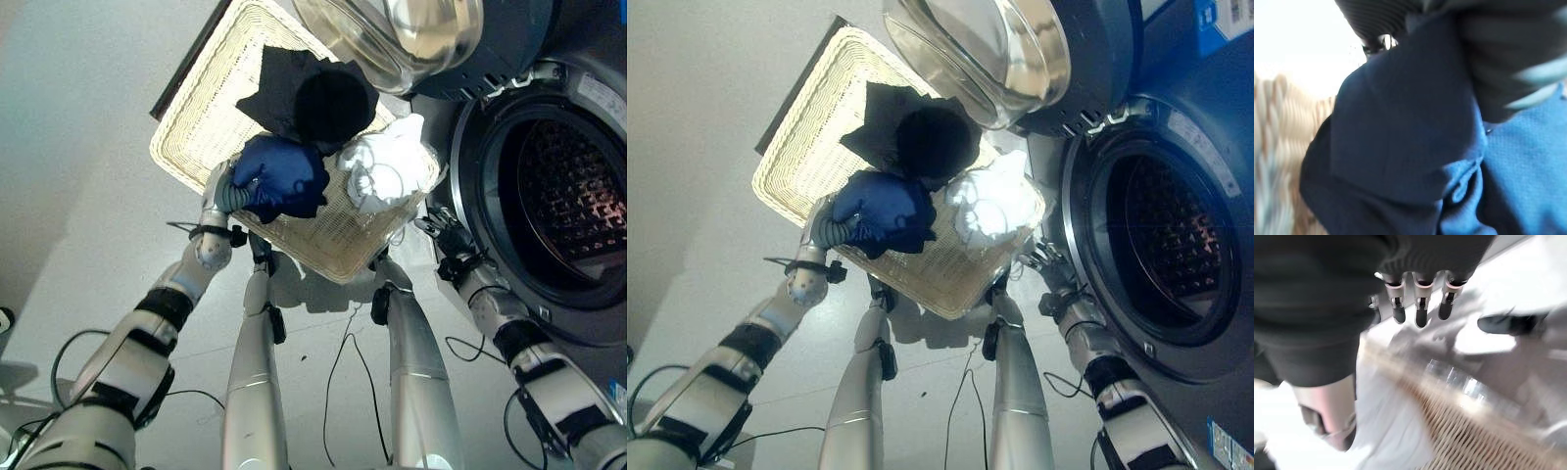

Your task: Put the clothes into the washing machine.

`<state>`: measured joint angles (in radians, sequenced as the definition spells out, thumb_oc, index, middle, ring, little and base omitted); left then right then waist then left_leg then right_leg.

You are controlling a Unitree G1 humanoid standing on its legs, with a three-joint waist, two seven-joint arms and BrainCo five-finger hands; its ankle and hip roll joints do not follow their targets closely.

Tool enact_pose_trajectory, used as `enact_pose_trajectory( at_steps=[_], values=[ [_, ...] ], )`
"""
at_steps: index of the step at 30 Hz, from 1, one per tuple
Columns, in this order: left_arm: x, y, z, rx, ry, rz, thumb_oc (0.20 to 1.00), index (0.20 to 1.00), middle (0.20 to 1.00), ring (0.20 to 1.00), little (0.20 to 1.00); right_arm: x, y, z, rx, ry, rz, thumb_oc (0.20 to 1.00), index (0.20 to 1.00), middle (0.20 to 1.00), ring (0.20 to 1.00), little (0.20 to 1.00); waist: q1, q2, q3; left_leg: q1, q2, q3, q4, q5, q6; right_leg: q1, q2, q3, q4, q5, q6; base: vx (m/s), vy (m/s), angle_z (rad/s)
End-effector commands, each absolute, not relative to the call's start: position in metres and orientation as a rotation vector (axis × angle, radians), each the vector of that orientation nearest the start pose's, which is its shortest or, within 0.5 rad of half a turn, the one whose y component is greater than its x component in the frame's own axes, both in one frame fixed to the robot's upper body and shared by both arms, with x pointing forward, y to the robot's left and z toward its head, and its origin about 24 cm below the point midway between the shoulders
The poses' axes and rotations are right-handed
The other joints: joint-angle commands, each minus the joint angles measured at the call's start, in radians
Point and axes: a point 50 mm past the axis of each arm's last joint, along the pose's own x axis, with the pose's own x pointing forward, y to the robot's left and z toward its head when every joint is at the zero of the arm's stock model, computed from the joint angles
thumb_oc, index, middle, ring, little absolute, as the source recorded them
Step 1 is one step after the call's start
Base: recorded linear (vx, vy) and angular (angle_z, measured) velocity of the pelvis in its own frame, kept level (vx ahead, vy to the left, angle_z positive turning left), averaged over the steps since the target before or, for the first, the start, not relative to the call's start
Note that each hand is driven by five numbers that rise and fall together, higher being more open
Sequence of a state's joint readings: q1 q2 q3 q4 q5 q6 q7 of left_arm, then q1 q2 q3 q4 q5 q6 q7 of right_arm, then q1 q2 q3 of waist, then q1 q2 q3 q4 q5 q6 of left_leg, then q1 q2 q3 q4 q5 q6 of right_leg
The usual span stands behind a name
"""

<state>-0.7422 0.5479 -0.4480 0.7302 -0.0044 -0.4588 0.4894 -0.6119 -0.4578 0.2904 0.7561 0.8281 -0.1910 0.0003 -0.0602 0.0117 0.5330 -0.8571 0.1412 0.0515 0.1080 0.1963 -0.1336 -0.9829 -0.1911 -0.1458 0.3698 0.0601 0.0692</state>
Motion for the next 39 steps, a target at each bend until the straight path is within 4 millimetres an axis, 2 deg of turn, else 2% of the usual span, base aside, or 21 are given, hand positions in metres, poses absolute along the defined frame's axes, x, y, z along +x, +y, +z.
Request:
enact_pose_trajectory(
  at_steps=[1,9,11,15,18,26,35,39],
  values=[
    [0.359,0.183,0.187,0.415,-0.718,0.125,0.200,0.200,0.200,0.200,0.200,0.350,-0.221,0.088,0.300,-0.095,-0.073,1.000,1.000,1.000,1.000,1.000,0.030,-0.030,-0.013,-0.056,-0.022,-0.048,0.070,-0.048,-0.014,0.026,-0.001,0.025,-0.137,0.123,0.120,0.00,-0.008,0.04],
    [0.346,0.174,0.195,0.291,-0.795,0.087,0.200,0.200,0.200,0.200,0.200,0.345,-0.205,0.118,0.337,-0.245,-0.071,1.000,1.000,1.000,1.000,1.000,0.032,-0.028,-0.013,-0.061,-0.025,-0.049,0.076,-0.052,-0.012,0.024,-0.004,0.026,-0.127,0.113,0.120,0.00,0.000,0.00],
    [0.346,0.174,0.196,0.287,-0.798,0.086,0.200,0.200,0.200,0.200,0.200,0.344,-0.205,0.119,0.338,-0.249,-0.072,1.000,1.000,1.000,1.000,1.000,0.031,-0.028,-0.013,-0.061,-0.025,-0.049,0.076,-0.053,-0.012,0.024,-0.004,0.026,-0.126,0.112,0.120,0.00,0.000,0.00],
    [0.342,0.173,0.200,0.233,-0.816,0.073,0.200,0.200,0.200,0.200,0.200,0.340,-0.210,0.131,0.349,-0.322,-0.195,1.000,1.000,1.000,1.000,1.000,0.030,-0.025,-0.013,-0.063,-0.023,-0.048,0.080,-0.053,-0.012,0.023,-0.003,0.030,-0.122,0.109,0.121,0.00,0.000,0.00],
    [0.341,0.172,0.200,0.226,-0.819,0.080,0.200,0.200,0.200,0.200,0.200,0.336,-0.218,0.133,0.343,-0.356,-0.345,1.000,1.000,1.000,1.000,1.000,0.029,-0.021,-0.013,-0.064,-0.023,-0.045,0.082,-0.056,-0.011,0.023,-0.002,0.033,-0.122,0.107,0.121,0.00,0.000,0.00],
    [0.341,0.172,0.201,0.208,-0.826,0.086,0.200,0.200,0.200,0.200,0.200,0.332,-0.229,0.134,0.305,-0.365,-0.530,1.000,1.000,1.000,1.000,1.000,0.027,-0.012,-0.013,-0.069,-0.022,-0.039,0.085,-0.056,-0.010,0.020,-0.004,0.038,-0.123,0.108,0.121,0.00,0.000,0.00],
    [0.340,0.170,0.206,0.198,-0.842,0.072,0.200,0.200,0.200,0.200,0.200,0.335,-0.245,0.120,0.351,-0.279,-0.677,1.000,1.000,1.000,1.000,1.000,0.036,-0.007,-0.013,-0.072,-0.021,-0.039,0.086,-0.056,-0.011,0.020,-0.008,0.031,-0.126,0.112,0.122,0.00,0.000,0.00],
    [0.339,0.171,0.209,0.178,-0.851,0.066,0.200,0.200,0.200,0.200,0.200,0.334,-0.246,0.127,0.375,-0.333,-0.657,1.000,1.000,1.000,1.000,1.000,0.037,-0.007,-0.013,-0.072,-0.022,-0.040,0.086,-0.056,-0.011,0.022,-0.010,0.030,-0.128,0.113,0.122,0.00,0.000,0.00]
  ],
)
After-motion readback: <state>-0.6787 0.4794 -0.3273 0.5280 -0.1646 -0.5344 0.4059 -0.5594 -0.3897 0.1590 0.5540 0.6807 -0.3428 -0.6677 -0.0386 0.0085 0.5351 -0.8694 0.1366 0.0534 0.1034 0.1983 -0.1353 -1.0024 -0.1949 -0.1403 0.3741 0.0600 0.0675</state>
